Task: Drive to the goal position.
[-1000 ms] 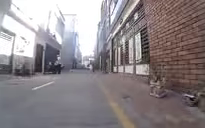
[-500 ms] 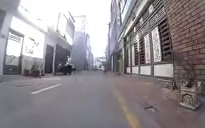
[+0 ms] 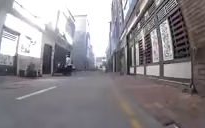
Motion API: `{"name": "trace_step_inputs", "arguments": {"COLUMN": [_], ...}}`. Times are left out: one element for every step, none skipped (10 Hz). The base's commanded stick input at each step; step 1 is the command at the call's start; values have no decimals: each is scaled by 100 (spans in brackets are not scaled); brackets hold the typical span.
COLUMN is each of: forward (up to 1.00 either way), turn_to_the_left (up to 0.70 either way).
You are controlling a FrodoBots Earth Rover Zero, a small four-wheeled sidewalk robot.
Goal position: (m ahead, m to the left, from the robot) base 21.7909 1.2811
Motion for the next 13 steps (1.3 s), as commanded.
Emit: {"name": "trace_step_inputs", "arguments": {"forward": [100,100,100,100,100,100,100,100,100,100,100,100,100], "turn_to_the_left": [-17,-27,-27,-27,-27,-12,0,0,0,0,0,0,-18]}}
